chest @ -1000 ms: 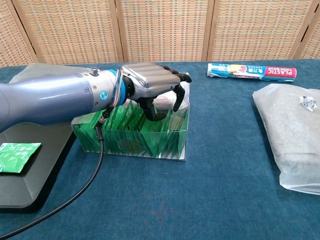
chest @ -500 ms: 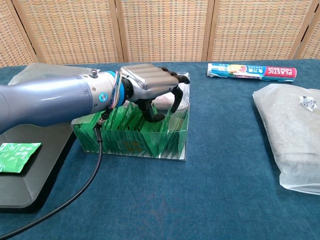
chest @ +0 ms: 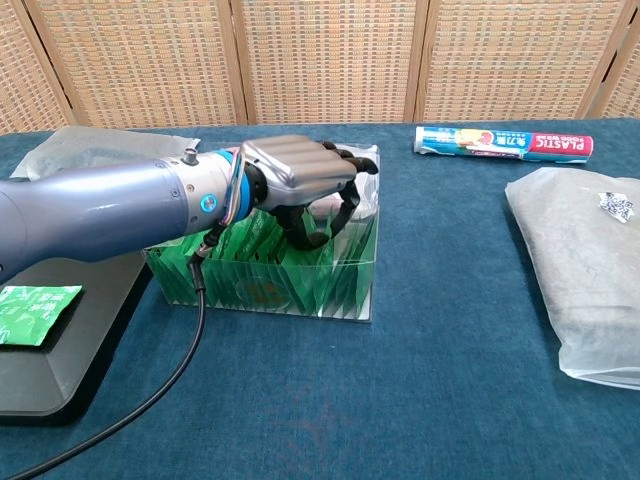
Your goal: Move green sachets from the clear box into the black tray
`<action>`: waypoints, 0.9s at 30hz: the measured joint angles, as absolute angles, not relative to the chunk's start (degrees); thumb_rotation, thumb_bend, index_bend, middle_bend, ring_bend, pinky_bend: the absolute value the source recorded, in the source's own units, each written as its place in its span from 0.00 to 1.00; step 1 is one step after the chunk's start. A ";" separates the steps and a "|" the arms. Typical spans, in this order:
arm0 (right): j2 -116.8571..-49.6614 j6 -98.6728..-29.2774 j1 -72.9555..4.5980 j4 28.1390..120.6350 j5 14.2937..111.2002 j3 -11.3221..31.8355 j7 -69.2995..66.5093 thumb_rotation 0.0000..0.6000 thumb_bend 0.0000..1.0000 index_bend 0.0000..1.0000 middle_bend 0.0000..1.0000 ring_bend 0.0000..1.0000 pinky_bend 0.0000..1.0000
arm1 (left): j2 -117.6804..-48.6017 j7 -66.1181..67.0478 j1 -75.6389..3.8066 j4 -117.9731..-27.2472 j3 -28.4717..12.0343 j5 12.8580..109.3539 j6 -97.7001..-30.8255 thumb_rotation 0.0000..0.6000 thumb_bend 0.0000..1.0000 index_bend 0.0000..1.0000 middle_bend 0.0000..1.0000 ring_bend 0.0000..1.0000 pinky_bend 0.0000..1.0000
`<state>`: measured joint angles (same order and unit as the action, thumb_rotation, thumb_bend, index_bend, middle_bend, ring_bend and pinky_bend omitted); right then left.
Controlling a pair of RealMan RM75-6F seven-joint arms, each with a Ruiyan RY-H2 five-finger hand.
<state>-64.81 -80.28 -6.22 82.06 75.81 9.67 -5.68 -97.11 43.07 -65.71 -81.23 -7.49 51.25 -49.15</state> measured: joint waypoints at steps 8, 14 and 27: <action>-64.79 -80.17 -6.28 82.01 75.91 9.64 -5.86 1.00 0.00 0.00 0.00 0.00 0.00 | -97.58 42.51 -65.85 -80.83 -7.54 51.22 -48.93 1.00 0.44 0.59 0.00 0.00 0.00; -64.72 -80.22 -6.23 81.98 75.96 9.64 -6.11 1.00 0.00 0.00 0.00 0.00 0.00 | -97.74 42.30 -65.92 -80.86 -7.61 51.13 -48.97 1.00 0.44 0.61 0.00 0.00 0.00; -64.68 -80.32 -6.21 82.13 76.22 9.53 -6.14 1.00 0.00 0.00 0.00 0.00 0.00 | -94.40 42.06 -65.72 -85.03 -9.07 51.26 -50.92 1.00 0.44 0.63 0.00 0.00 0.00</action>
<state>-64.68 -80.32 -6.21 82.13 76.22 9.53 -6.14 -94.40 42.06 -65.72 -85.03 -9.07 51.26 -50.92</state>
